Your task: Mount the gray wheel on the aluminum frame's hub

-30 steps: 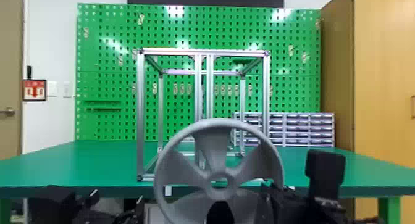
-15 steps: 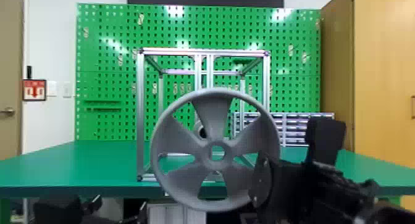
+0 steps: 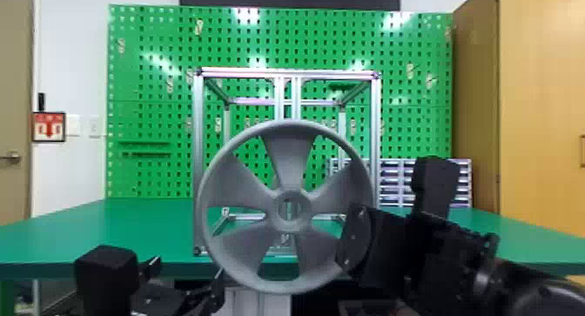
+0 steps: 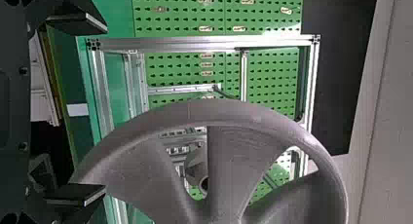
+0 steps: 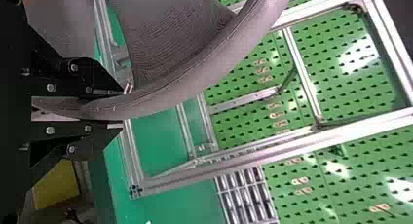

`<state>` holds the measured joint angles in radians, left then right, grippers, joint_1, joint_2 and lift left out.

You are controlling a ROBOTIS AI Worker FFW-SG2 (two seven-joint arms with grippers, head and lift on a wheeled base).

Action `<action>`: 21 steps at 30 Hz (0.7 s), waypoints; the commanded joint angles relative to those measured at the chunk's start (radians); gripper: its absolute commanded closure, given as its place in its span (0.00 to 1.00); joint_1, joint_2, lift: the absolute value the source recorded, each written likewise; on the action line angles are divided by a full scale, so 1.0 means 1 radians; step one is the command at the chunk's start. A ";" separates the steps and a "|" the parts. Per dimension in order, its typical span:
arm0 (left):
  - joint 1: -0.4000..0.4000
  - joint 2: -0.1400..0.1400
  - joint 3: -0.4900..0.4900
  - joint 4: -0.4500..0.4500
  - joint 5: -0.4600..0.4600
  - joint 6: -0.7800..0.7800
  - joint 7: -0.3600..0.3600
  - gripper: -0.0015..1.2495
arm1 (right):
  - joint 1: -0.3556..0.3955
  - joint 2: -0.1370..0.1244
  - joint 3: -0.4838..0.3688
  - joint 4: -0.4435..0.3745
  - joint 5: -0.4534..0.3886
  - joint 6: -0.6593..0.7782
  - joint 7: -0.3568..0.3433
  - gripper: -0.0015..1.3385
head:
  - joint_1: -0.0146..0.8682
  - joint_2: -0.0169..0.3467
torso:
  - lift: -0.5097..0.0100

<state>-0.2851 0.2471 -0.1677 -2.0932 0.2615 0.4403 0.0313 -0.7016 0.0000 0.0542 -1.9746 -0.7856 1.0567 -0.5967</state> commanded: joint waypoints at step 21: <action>-0.117 0.001 -0.032 0.007 -0.016 0.003 0.067 0.13 | -0.030 0.001 0.023 0.059 -0.004 0.011 -0.009 0.84 | 0.01 0.06 | 0.02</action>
<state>-0.3878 0.2500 -0.2058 -2.0862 0.2476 0.4471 0.0985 -0.7373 0.0000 0.0757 -1.9129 -0.7820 1.0691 -0.6059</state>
